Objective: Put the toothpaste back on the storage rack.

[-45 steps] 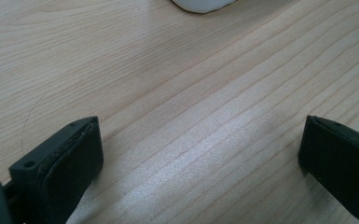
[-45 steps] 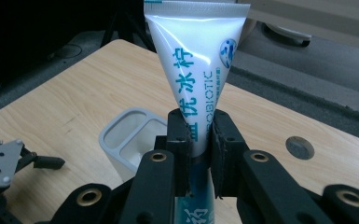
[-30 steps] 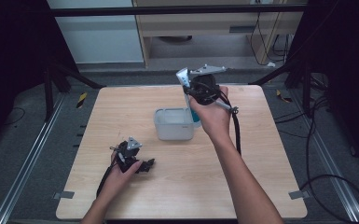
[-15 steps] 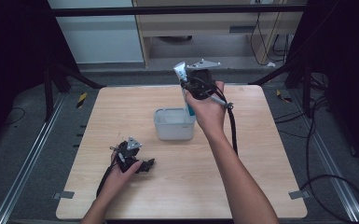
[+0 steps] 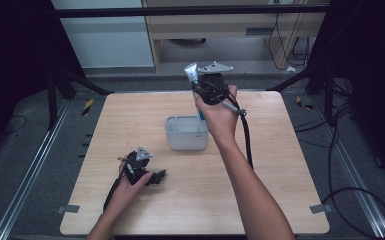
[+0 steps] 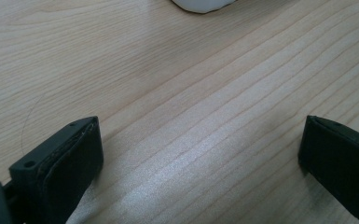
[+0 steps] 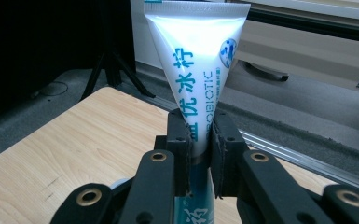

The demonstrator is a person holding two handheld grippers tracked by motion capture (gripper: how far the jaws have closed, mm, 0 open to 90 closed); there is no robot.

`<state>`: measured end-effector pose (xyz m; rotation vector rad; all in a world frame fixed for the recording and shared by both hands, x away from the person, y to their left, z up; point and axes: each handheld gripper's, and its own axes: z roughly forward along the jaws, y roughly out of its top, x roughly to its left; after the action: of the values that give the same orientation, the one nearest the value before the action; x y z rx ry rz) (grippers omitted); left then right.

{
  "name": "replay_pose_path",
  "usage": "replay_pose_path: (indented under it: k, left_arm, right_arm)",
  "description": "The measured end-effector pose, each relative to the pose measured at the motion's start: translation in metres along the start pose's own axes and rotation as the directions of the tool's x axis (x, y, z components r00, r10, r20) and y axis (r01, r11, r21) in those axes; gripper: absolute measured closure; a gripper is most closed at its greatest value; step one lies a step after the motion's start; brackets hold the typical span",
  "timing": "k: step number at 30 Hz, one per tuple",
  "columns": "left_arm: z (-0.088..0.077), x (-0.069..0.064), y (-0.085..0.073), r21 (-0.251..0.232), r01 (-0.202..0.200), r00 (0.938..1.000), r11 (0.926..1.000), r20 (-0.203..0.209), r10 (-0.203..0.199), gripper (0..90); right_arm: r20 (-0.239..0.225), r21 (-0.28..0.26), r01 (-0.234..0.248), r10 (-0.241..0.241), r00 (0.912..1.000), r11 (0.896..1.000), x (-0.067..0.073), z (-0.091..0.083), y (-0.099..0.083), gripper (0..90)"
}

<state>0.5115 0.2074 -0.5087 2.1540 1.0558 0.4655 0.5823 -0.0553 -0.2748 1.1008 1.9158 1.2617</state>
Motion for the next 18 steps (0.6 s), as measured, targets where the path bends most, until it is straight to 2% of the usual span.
replay_pose_path:
  k: [18]
  left_arm:
    - [0.0,0.0,0.0,0.0,0.001,1.0,1.0,0.0,-0.001,0.0]
  right_arm:
    - [0.012,-0.039,0.015,-0.014,0.9998,0.999,0.008,0.012,0.0,79.6]
